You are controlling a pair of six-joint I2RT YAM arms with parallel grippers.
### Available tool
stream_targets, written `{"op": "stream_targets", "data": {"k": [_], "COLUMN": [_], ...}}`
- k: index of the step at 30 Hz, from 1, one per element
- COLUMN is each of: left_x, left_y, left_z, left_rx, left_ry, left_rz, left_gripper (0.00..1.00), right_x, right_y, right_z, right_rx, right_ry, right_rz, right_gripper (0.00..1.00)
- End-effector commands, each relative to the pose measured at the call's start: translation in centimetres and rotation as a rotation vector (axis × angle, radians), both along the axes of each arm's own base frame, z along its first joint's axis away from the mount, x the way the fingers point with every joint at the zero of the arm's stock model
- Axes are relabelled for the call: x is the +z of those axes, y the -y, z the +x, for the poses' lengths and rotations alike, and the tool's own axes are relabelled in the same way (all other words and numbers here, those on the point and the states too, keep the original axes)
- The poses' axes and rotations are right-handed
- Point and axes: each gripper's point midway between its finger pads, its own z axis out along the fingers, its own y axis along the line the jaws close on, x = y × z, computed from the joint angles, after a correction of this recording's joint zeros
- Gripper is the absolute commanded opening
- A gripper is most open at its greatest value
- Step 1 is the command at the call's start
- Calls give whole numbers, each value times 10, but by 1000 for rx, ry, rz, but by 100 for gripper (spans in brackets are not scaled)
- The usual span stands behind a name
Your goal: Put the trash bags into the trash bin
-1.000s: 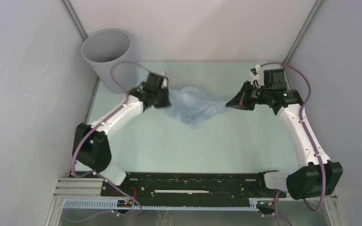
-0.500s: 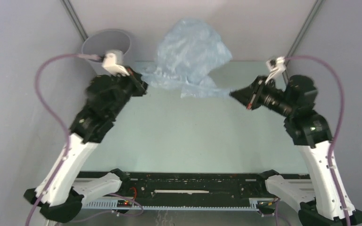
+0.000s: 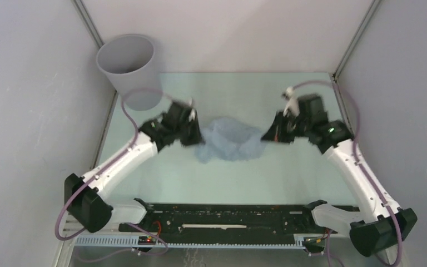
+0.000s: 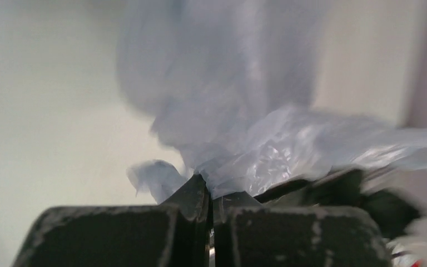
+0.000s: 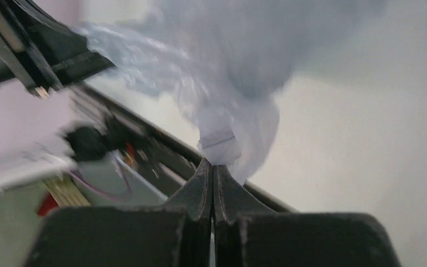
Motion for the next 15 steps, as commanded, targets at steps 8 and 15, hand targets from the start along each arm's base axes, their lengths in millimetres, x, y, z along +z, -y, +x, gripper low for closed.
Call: {"op": "stream_targets", "data": {"k": [8, 15], "left_x": [408, 119], "left_y": [17, 11], "left_z": [77, 68], "left_rx": [34, 93], "left_ry": [861, 317], "left_rz": [-318, -102], "left_gripper": [0, 0], "right_x": [337, 56], "right_y": [11, 19], "right_z": [17, 25], "right_rx": [-28, -69], "right_ry": [840, 300], "right_rz": [226, -5], "right_gripper": [3, 0]}}
